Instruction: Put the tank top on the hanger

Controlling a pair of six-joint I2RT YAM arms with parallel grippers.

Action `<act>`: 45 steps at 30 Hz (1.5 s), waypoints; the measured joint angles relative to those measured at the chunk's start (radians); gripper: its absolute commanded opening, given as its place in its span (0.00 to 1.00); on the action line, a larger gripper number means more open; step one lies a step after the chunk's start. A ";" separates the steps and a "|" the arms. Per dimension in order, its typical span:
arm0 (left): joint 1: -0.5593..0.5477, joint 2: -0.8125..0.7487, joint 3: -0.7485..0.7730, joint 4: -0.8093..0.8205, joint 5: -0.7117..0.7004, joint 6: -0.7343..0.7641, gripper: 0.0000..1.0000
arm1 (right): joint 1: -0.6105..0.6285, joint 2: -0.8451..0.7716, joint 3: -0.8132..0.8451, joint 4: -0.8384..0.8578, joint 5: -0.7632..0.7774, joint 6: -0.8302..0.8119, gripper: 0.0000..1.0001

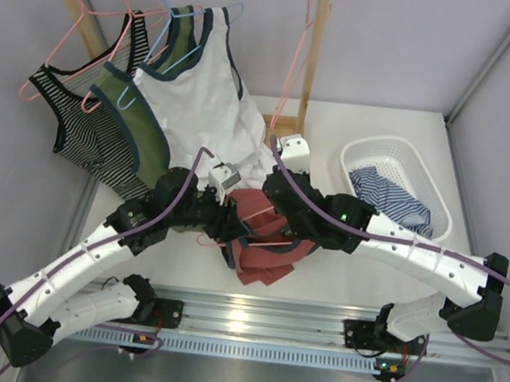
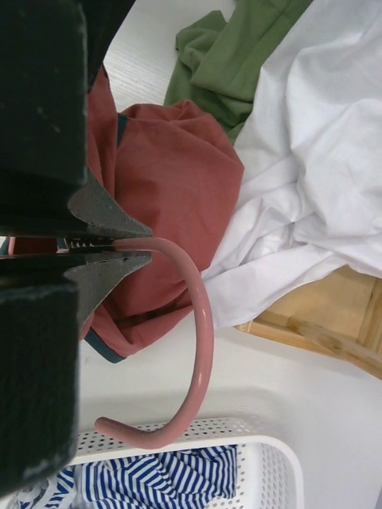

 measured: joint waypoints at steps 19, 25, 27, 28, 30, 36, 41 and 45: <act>0.000 -0.073 0.106 -0.069 -0.143 0.041 0.56 | 0.000 -0.002 0.000 0.034 -0.020 -0.019 0.00; 0.000 -0.091 0.122 -0.119 -0.145 0.062 0.56 | 0.000 -0.019 -0.012 0.035 -0.021 -0.020 0.00; 0.000 -0.090 0.122 -0.142 -0.127 0.068 0.56 | 0.000 -0.021 -0.012 0.035 -0.021 -0.020 0.00; 0.000 -0.087 0.122 -0.151 -0.122 0.072 0.56 | 0.000 -0.021 -0.012 0.035 -0.021 -0.021 0.00; 0.000 -0.079 0.122 -0.162 -0.109 0.079 0.56 | 0.000 -0.021 -0.012 0.035 -0.022 -0.021 0.00; 0.000 -0.038 0.119 -0.177 -0.066 0.097 0.56 | 0.000 -0.024 -0.012 0.035 -0.024 -0.021 0.00; 0.000 0.019 0.115 -0.173 -0.058 0.105 0.55 | 0.000 -0.034 -0.012 0.035 -0.027 -0.022 0.00; 0.000 0.050 0.114 -0.162 -0.052 0.105 0.55 | 0.000 -0.038 -0.012 0.035 -0.029 -0.023 0.00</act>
